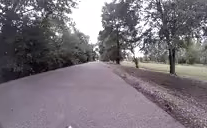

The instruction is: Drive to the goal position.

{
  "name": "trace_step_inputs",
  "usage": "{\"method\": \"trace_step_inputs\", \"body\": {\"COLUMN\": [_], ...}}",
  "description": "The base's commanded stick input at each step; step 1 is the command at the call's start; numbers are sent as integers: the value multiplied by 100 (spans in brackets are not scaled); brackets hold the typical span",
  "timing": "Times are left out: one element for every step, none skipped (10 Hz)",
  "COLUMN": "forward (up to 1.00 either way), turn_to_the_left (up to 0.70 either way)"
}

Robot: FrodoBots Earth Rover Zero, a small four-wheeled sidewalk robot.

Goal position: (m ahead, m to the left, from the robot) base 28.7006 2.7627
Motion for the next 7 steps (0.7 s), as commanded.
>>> {"method": "trace_step_inputs", "body": {"forward": [6, 6, 6, 6, 6, 6, 6], "turn_to_the_left": [1, 1, 1, 1, 1, 1, 1]}}
